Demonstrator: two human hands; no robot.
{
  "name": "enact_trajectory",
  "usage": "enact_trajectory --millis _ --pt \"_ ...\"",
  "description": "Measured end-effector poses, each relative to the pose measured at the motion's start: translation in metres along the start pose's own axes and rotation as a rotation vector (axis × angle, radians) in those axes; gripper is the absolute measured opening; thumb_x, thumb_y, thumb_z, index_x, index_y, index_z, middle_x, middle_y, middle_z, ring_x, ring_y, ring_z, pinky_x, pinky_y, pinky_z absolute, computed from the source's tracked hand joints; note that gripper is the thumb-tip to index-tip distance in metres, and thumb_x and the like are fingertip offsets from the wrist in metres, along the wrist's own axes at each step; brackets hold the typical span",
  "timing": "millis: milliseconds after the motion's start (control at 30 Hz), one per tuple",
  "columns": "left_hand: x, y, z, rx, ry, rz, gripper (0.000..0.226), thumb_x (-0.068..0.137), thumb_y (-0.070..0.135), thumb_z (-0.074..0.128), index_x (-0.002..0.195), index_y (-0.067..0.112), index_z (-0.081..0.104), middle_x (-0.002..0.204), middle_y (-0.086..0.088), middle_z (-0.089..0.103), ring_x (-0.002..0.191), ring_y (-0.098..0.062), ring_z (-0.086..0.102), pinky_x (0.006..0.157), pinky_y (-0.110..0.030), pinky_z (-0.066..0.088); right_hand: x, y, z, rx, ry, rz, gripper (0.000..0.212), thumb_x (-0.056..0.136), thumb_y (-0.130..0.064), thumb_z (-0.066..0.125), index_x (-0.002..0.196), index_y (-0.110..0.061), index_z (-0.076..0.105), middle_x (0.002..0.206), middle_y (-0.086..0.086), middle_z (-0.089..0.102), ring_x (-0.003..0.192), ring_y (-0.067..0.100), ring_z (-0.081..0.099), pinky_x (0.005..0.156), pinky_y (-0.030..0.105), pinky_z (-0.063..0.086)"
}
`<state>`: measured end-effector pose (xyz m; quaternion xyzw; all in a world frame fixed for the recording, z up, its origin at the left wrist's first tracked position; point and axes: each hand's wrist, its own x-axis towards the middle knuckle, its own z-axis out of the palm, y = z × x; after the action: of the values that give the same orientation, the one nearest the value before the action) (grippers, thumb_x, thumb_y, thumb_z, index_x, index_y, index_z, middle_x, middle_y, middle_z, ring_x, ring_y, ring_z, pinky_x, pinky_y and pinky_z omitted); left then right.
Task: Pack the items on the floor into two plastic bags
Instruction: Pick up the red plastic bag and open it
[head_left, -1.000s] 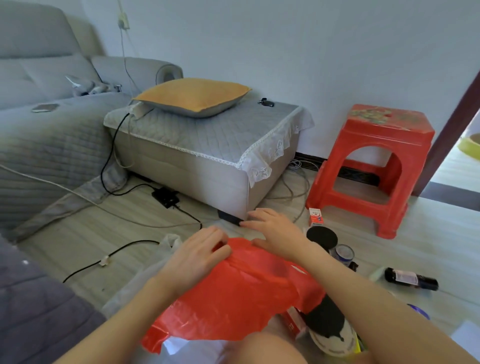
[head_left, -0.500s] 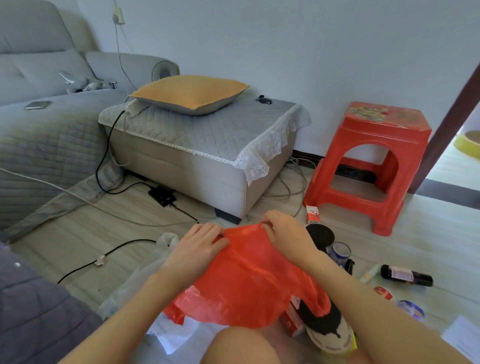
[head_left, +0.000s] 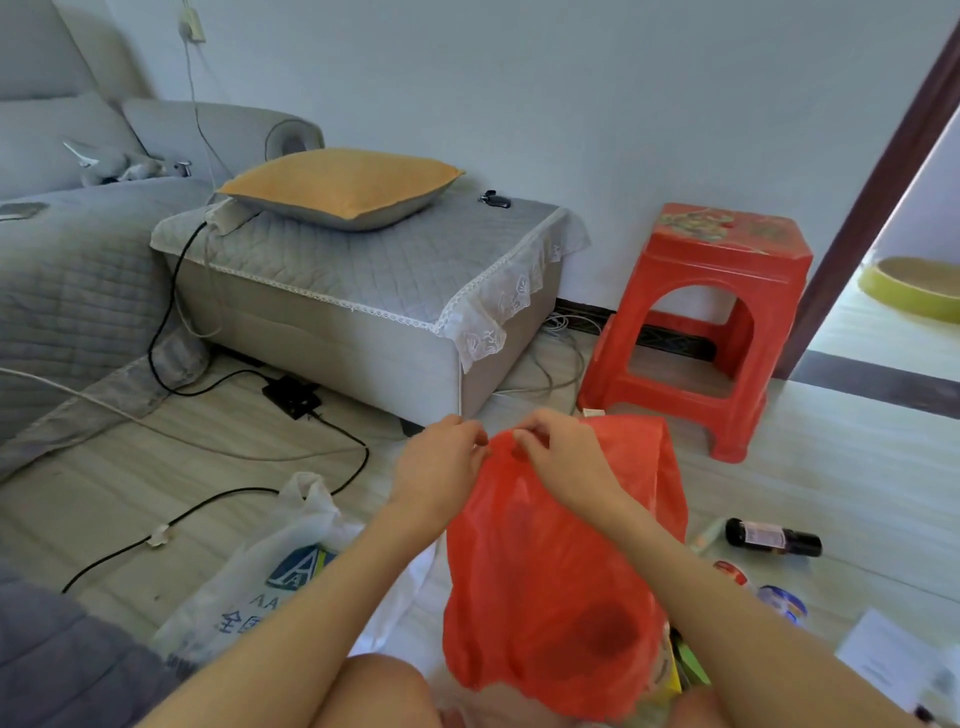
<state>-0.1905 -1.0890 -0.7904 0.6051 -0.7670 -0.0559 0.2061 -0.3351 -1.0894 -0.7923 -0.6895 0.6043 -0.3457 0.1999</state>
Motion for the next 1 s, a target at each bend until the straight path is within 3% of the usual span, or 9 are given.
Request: enact_trajectory --millis 133,233,333,400,467,633,733,833,1000 --pt "-0.003 0.006 0.001 -0.144 -0.066 -0.044 0.034 0.083 0.046 0.058 0.111 0.028 0.062 0.108 0.006 0.057 0.096 -0.017 0.06 0.082 -0.033 0.047 0.002 0.0 -0.013 0.108 0.02 0.053 0.033 0.083 -0.008 0.058 0.06 -0.03 0.051 0.066 -0.006 0.061 0.073 0.016 0.061 0.078 0.033 0.047" --pt "-0.001 0.01 0.003 -0.158 -0.015 -0.023 0.021 0.086 0.03 0.057 0.103 0.023 0.067 0.101 0.002 0.063 0.09 -0.017 0.06 0.08 -0.03 0.046 -0.001 0.0 -0.018 0.123 0.029 0.045 0.03 0.082 -0.009 0.06 0.061 -0.029 0.054 0.064 -0.005 0.062 0.071 0.018 0.061 0.079 0.037 0.049" --pt "-0.001 0.009 -0.002 -0.495 0.054 -0.176 0.01 0.085 0.018 0.061 0.082 0.019 0.071 0.074 0.006 0.066 0.069 -0.009 0.058 0.07 -0.015 0.044 -0.005 -0.002 -0.025 -0.057 0.047 -0.002 0.009 0.087 -0.019 0.058 0.08 -0.018 0.065 0.081 0.003 0.069 0.085 0.025 0.062 0.079 0.036 0.047" --pt "-0.002 0.009 -0.001 -0.739 0.023 -0.289 0.012 0.085 0.015 0.062 0.076 0.018 0.069 0.067 0.005 0.064 0.064 -0.012 0.058 0.073 -0.027 0.049 -0.005 -0.002 -0.026 -0.286 0.013 -0.021 0.015 0.09 -0.023 0.053 0.095 -0.015 0.064 0.1 0.005 0.066 0.098 0.027 0.058 0.082 0.037 0.044" --pt "-0.005 0.009 0.002 -0.793 0.007 -0.34 0.012 0.087 0.013 0.06 0.079 0.012 0.068 0.07 0.0 0.066 0.068 -0.014 0.06 0.072 -0.029 0.049 -0.005 -0.002 -0.024 -0.438 -0.069 -0.014 0.019 0.092 -0.024 0.047 0.102 -0.015 0.06 0.109 0.006 0.059 0.105 0.028 0.055 0.086 0.039 0.042" --pt "-0.008 0.01 -0.001 -0.852 0.181 -0.474 0.021 0.086 0.012 0.057 0.066 0.019 0.06 0.06 0.006 0.061 0.049 0.006 0.055 0.053 -0.008 0.041 -0.007 -0.005 -0.019 -0.257 -0.2 0.115 0.023 0.087 -0.032 0.056 0.1 -0.014 0.061 0.109 0.007 0.059 0.105 0.025 0.055 0.087 0.035 0.044" --pt "-0.007 0.011 -0.005 -0.816 0.213 -0.495 0.023 0.083 0.015 0.061 0.062 0.022 0.057 0.057 0.007 0.059 0.056 -0.006 0.055 0.06 -0.021 0.043 -0.013 -0.017 -0.017 -0.081 -0.189 0.181 0.043 0.079 -0.049 0.063 0.101 -0.013 0.06 0.102 0.001 0.061 0.097 0.018 0.055 0.08 0.032 0.043" --pt "-0.004 0.011 -0.007 -0.823 0.228 -0.526 0.021 0.08 0.017 0.063 0.06 0.021 0.058 0.057 0.005 0.061 0.058 -0.011 0.056 0.069 -0.029 0.046 -0.021 -0.025 -0.01 -0.16 -0.253 0.177 0.049 0.072 -0.055 0.067 0.096 -0.016 0.053 0.092 -0.003 0.052 0.089 0.016 0.051 0.072 0.031 0.04" --pt "-0.003 0.003 -0.002 -0.893 0.233 -0.533 0.019 0.081 0.021 0.064 0.063 0.019 0.06 0.058 0.002 0.061 0.056 -0.012 0.053 0.071 -0.033 0.046 -0.017 -0.02 -0.013 -0.268 -0.173 0.135 0.017 0.084 -0.02 0.054 0.095 -0.01 0.061 0.106 0.009 0.064 0.103 0.029 0.056 0.082 0.035 0.044"
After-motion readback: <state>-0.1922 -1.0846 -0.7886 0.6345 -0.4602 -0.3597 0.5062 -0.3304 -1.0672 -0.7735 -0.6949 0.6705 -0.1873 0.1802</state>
